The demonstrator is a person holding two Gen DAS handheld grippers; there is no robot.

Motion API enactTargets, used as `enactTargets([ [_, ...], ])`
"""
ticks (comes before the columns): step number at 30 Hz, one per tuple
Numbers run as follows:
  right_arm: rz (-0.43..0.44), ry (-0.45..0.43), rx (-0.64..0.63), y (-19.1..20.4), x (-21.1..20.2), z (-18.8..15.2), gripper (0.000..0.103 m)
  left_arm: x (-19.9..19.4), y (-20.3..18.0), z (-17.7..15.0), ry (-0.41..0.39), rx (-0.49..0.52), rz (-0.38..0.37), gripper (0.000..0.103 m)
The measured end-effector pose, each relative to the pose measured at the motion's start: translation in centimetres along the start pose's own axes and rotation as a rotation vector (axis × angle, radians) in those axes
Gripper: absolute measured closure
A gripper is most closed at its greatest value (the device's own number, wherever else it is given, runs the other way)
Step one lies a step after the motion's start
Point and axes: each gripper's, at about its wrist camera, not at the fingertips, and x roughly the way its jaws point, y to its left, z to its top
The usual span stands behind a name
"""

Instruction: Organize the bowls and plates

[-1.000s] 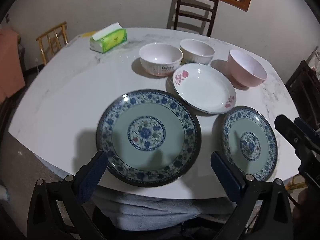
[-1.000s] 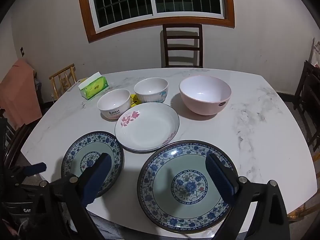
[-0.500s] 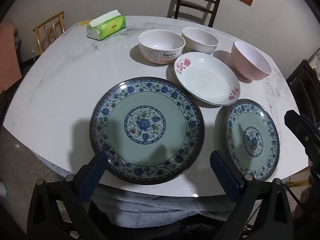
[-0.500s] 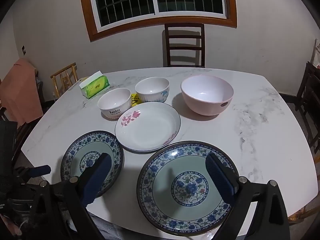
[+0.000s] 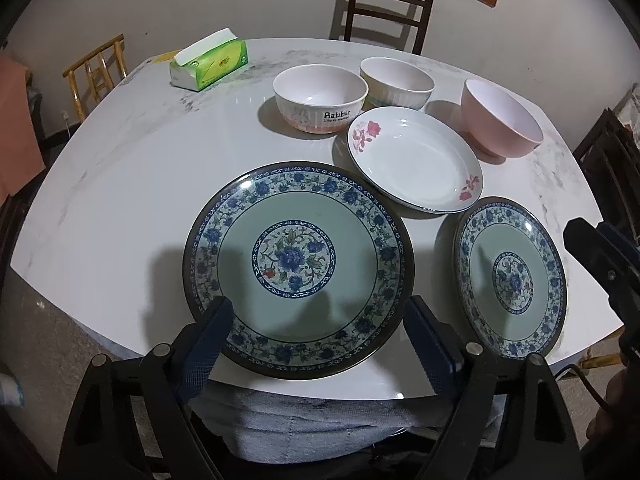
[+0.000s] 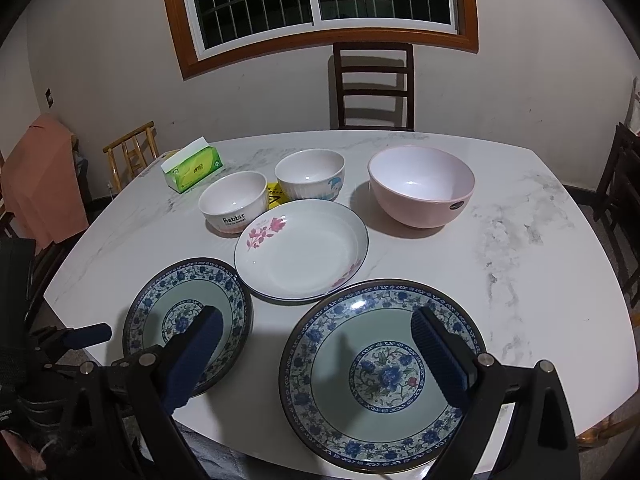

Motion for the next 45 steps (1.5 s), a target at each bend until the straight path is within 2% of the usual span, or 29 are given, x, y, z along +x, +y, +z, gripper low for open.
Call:
enactTargets([
  [12, 0.003, 0.004, -0.002, 0.1, 0.1, 0.0, 0.006, 0.2, -0.2, -0.1, 0.005, 0.008, -0.020, 0.019],
  [23, 0.012, 0.013, -0.014, 0.7, 0.3, -0.2, 0.006, -0.1, 0.0, -0.1, -0.013, 0.004, 0.017, 0.019],
  [45, 0.015, 0.036, -0.019, 1.2, 0.6, -0.6, 0.006, -0.4, 0.8, -0.3, -0.022, -0.012, 0.037, 0.019],
])
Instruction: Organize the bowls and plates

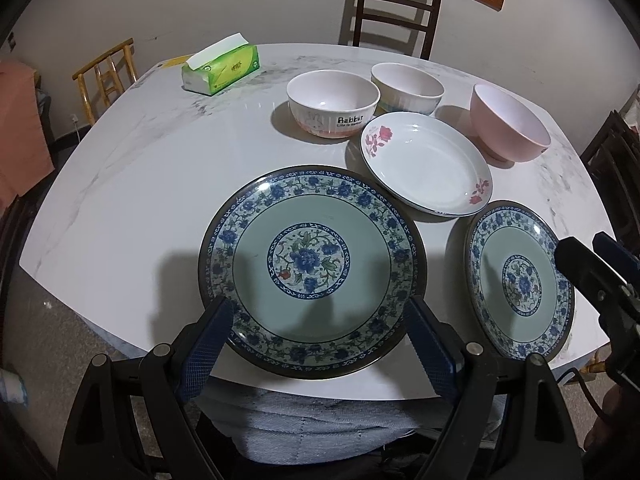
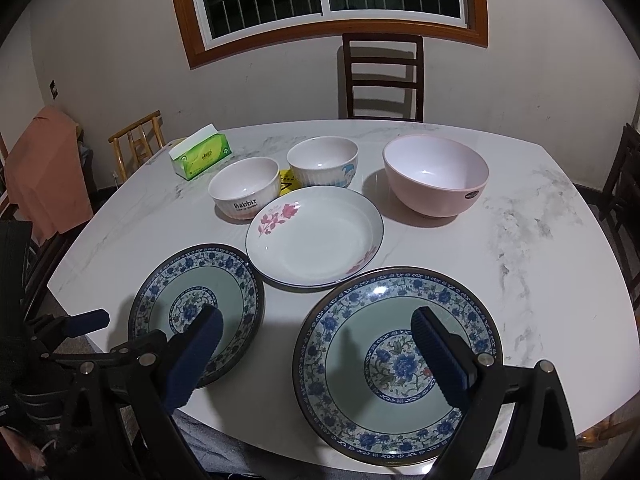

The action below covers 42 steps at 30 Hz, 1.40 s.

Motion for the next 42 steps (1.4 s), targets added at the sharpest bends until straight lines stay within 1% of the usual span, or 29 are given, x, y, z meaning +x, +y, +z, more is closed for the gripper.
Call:
enactTargets([
  [25, 0.012, 0.019, -0.023, 0.9, 0.4, -0.2, 0.006, 0.1, 0.3, -0.2, 0.005, -0.003, 0.012, 0.019],
  [33, 0.019, 0.034, -0.038, 1.5, 0.7, -0.3, 0.006, 0.3, 0.8, -0.3, 0.008, -0.006, 0.017, 0.019],
  [36, 0.018, 0.044, -0.064, 2.1, 1.1, -0.3, 0.006, 0.5, 1.1, -0.3, 0.012, -0.003, 0.019, 0.019],
  [42, 0.076, 0.077, -0.089, 3.3, 2.1, -0.2, 0.006, 1.1, 2.3, -0.3, 0.027, -0.024, 0.014, 0.021],
])
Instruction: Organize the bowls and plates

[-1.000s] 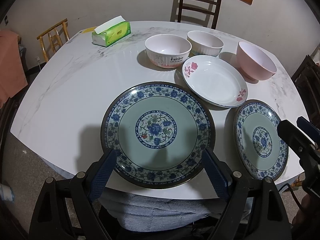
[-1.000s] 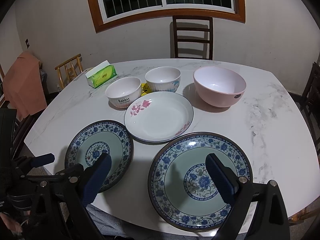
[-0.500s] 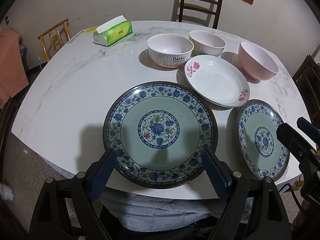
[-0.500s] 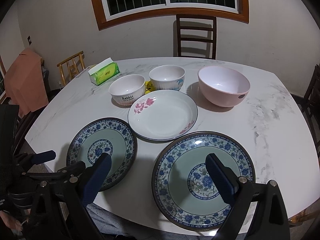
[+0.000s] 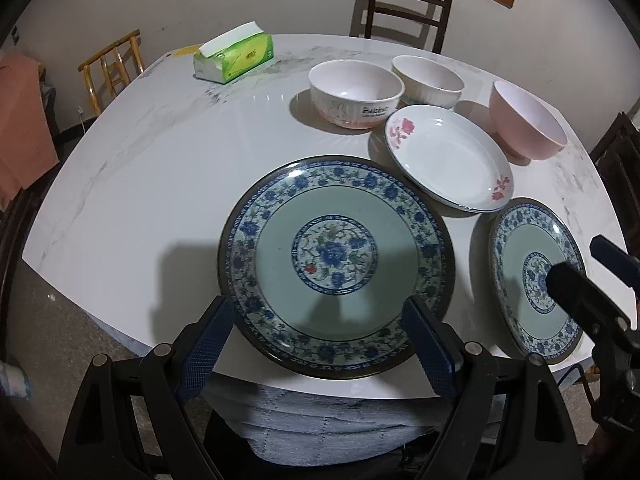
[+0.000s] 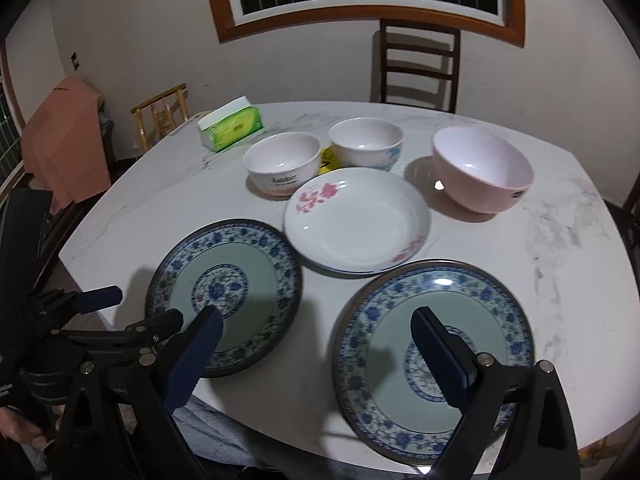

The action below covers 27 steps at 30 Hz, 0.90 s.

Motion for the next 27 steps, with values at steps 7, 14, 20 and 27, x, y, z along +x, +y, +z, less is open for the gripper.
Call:
enactTargets([
  [7, 0.085, 0.039, -0.001, 0.3, 1.6, 0.9, 0.010, 1.1, 3.8, 0.7, 0.041, -0.096, -0.060, 0.038],
  [14, 0.200, 0.136, 0.058, -0.6, 4.6, 2.5, 0.045, 2.0, 7.9, 1.9, 0.060, -0.228, -0.170, 0.054],
  [20, 0.236, 0.219, 0.122, -1.4, 7.6, 3.2, 0.062, 3.2, 9.9, 2.6, 0.081, -0.291, -0.224, 0.063],
  [27, 0.262, 0.297, 0.149, -1.6, 10.6, 2.9, 0.071, 4.7, 10.8, 2.8, 0.110, -0.316, -0.328, 0.075],
])
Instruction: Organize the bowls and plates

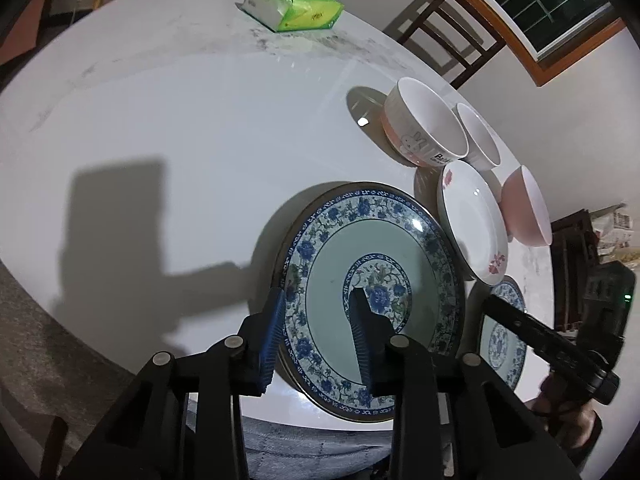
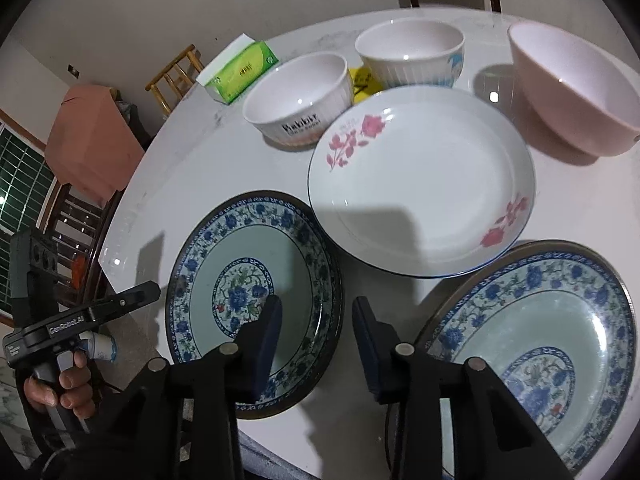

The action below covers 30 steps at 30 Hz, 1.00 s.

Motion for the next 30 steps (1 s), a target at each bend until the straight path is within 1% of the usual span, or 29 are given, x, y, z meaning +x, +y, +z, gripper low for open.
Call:
enactTargets([
  [1, 0.004, 0.008, 0.003, 0.0, 0.3, 0.1, 0.074, 0.1, 0.1, 0.0, 0.005, 0.000, -0.009, 0.075],
  [5, 0.015, 0.026, 0.021, -0.3, 1.1, 0.3, 0.075, 0.5, 0.4, 0.3, 0.013, 0.008, -0.006, 0.078],
  [10, 0.012, 0.037, 0.029, -0.9, 2.0, 0.6, 0.077, 1.0, 1.1, 0.4, 0.036, -0.009, -0.021, 0.078],
  [19, 0.021, 0.058, 0.028, -1.1, 2.5, 0.6, 0.077, 1.3, 1.9, 0.9, 0.050, -0.025, -0.008, 0.078],
  [24, 0.030, 0.066, 0.030, -1.0, 3.1, 0.6, 0.077, 2.2, 2.6, 0.7, 0.079, -0.039, 0.017, 0.078],
  [25, 0.030, 0.067, 0.028, -0.9, 3.3, 0.6, 0.077, 2.4, 2.7, 0.6, 0.088, -0.037, 0.024, 0.080],
  [26, 0.028, 0.069, 0.028, -0.8, 3.4, 0.6, 0.077, 2.6, 2.8, 0.6, 0.092, -0.037, 0.027, 0.085],
  [30, 0.030, 0.078, 0.021, -0.7, 3.8, 0.7, 0.077, 2.8, 2.6, 0.4, 0.097, -0.030, 0.020, 0.087],
])
